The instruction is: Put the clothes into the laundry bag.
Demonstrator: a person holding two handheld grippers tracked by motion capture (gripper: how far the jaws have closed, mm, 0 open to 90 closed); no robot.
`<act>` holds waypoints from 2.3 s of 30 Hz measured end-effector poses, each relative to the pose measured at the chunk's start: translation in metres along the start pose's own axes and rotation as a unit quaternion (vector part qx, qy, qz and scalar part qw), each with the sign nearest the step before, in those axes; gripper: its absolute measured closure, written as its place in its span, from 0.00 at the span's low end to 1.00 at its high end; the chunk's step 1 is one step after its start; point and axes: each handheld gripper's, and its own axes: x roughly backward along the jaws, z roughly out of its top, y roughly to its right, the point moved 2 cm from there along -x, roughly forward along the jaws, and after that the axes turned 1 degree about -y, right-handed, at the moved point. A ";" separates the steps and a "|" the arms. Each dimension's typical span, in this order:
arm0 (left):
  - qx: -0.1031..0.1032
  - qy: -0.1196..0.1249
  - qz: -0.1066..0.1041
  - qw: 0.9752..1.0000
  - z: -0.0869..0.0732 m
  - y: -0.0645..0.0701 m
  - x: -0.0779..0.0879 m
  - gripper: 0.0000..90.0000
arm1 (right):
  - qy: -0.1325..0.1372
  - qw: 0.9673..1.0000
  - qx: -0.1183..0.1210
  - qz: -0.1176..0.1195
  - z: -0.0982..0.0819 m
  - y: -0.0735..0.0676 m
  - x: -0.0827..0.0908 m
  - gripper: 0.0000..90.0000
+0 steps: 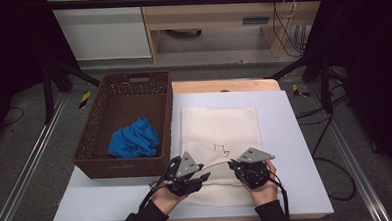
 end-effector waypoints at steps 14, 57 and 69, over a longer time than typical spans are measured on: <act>0.010 -0.066 -0.019 0.998 -0.046 0.014 -0.028 0.99 | 0.045 0.999 -0.006 -0.011 0.010 0.001 0.012 0.97; 0.076 0.078 0.109 0.988 0.009 -0.086 0.100 0.31 | 0.071 0.997 -0.024 -0.009 0.014 0.005 0.017 0.97; 0.077 0.039 0.183 0.979 0.016 -0.160 0.105 0.28 | 0.068 0.997 -0.022 -0.008 0.013 0.003 0.015 0.97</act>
